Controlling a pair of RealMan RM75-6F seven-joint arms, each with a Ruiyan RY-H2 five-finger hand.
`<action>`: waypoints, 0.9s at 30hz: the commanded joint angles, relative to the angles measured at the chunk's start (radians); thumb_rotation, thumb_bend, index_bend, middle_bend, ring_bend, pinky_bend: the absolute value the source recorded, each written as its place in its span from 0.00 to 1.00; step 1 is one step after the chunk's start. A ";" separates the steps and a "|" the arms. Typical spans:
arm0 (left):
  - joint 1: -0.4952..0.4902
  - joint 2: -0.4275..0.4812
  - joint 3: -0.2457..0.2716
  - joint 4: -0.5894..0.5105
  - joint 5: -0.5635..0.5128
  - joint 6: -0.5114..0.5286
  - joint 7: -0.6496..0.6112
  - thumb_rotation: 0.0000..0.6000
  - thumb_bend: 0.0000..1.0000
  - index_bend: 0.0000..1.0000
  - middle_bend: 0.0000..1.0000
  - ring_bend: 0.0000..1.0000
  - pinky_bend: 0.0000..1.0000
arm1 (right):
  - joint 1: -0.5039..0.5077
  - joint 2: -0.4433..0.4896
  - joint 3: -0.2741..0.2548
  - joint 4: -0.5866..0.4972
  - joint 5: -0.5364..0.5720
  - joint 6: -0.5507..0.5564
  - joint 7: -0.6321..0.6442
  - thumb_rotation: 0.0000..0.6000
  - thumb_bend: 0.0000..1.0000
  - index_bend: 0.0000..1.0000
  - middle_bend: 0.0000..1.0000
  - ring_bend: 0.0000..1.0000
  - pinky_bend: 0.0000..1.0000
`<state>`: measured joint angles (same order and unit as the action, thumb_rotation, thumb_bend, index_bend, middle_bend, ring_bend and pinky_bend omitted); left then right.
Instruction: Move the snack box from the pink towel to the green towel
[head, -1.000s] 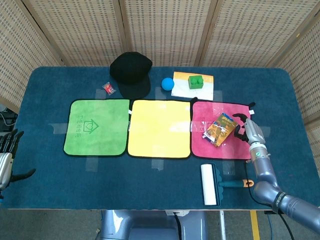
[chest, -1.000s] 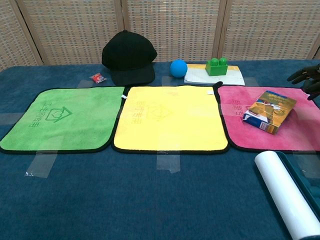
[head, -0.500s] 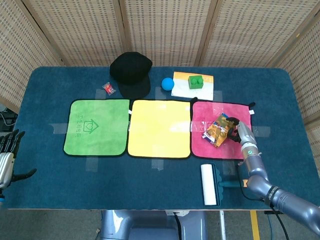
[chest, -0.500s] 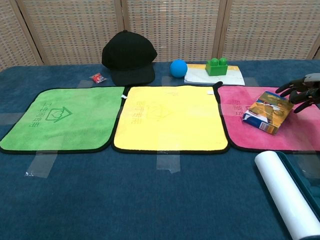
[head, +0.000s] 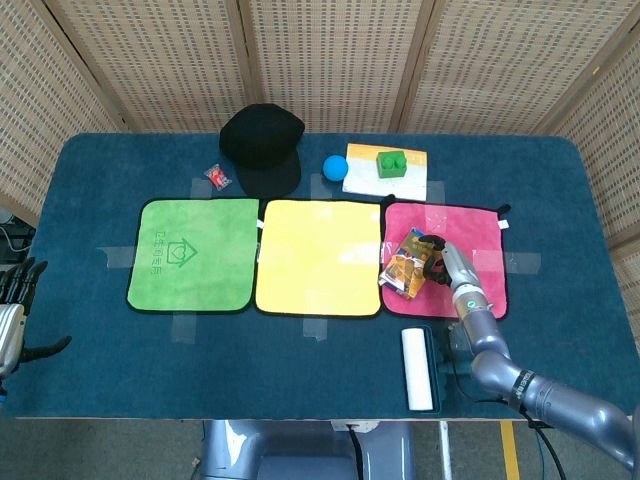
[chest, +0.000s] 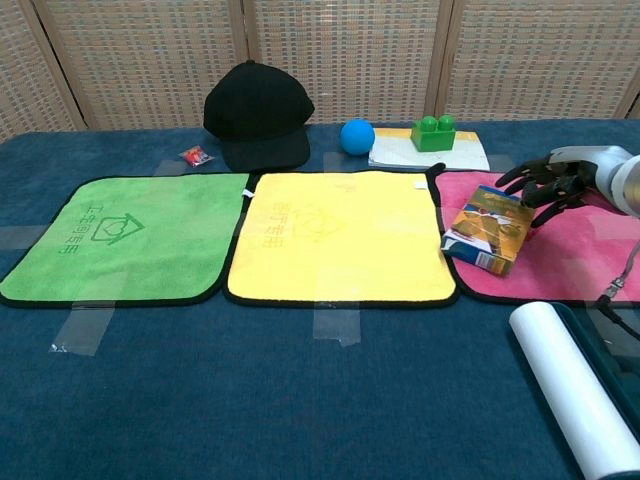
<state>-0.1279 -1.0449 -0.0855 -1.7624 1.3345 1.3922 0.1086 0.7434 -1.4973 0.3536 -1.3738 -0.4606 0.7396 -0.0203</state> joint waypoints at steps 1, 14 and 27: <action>0.000 0.001 0.000 0.000 0.000 0.000 -0.003 1.00 0.00 0.00 0.00 0.00 0.00 | 0.019 -0.017 0.001 -0.016 0.016 0.022 -0.017 1.00 0.99 0.24 0.22 0.19 0.32; 0.002 0.015 -0.003 0.001 -0.002 0.002 -0.035 1.00 0.00 0.00 0.00 0.00 0.00 | 0.086 -0.080 0.012 -0.067 0.060 0.110 -0.091 1.00 1.00 0.25 0.23 0.19 0.32; 0.000 0.024 -0.002 -0.001 -0.003 -0.006 -0.051 1.00 0.00 0.00 0.00 0.00 0.00 | 0.144 -0.125 0.021 -0.069 0.094 0.157 -0.170 1.00 1.00 0.25 0.23 0.19 0.32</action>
<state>-0.1277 -1.0214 -0.0869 -1.7628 1.3316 1.3864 0.0575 0.8781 -1.6133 0.3729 -1.4492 -0.3739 0.8901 -0.1797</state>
